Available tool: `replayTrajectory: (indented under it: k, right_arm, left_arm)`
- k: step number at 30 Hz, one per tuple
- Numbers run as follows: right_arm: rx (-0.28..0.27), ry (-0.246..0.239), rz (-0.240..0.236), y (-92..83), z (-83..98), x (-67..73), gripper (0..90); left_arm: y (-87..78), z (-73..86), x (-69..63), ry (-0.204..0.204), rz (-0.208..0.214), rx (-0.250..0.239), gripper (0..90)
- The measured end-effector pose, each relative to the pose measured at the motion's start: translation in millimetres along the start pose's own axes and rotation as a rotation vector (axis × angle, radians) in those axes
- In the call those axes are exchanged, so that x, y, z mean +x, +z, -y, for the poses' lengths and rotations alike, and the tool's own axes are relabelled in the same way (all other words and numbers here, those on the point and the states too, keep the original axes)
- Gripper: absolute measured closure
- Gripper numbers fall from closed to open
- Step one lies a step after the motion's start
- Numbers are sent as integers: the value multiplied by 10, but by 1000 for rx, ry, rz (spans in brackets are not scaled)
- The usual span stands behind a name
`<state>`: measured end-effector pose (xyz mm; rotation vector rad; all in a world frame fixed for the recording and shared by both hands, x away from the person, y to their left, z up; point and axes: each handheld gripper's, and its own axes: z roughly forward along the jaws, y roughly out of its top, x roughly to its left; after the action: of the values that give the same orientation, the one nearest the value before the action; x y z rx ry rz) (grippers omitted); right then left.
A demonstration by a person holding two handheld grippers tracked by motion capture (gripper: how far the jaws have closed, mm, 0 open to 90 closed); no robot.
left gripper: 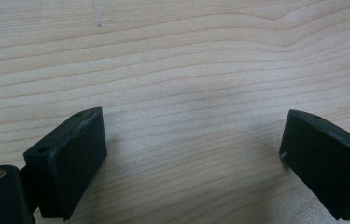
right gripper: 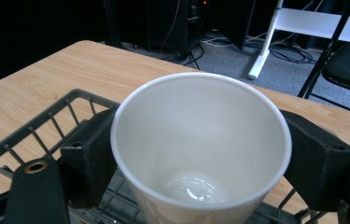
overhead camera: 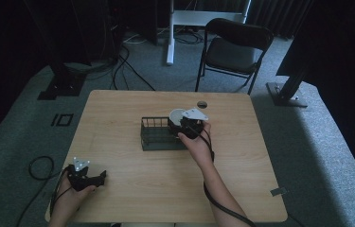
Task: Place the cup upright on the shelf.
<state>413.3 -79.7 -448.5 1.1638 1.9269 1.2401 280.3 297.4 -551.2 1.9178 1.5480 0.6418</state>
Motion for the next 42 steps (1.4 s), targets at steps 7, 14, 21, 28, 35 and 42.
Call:
replayTrajectory:
  k: [7,14,21,28,35,42]
  right_arm:
    - [10,4,5,33,67,-7,190]
    - [7,10,0,45,87,-11,188]
    - [-10,33,-26,53,110,-25,146]
    - [-5,10,-25,12,129,-43,125]
    - [-12,22,-44,-83,175,-82,125]
    - [-10,13,-50,-177,247,-117,125]
  left_arm:
    - [0,0,0,0,0,0,76]
    - [0,0,0,0,0,0,76]
    - [0,0,0,0,0,0,76]
    - [0,0,0,0,0,0,76]
    - [0,0,0,0,0,0,76]
    - [0,0,0,0,0,0,76]
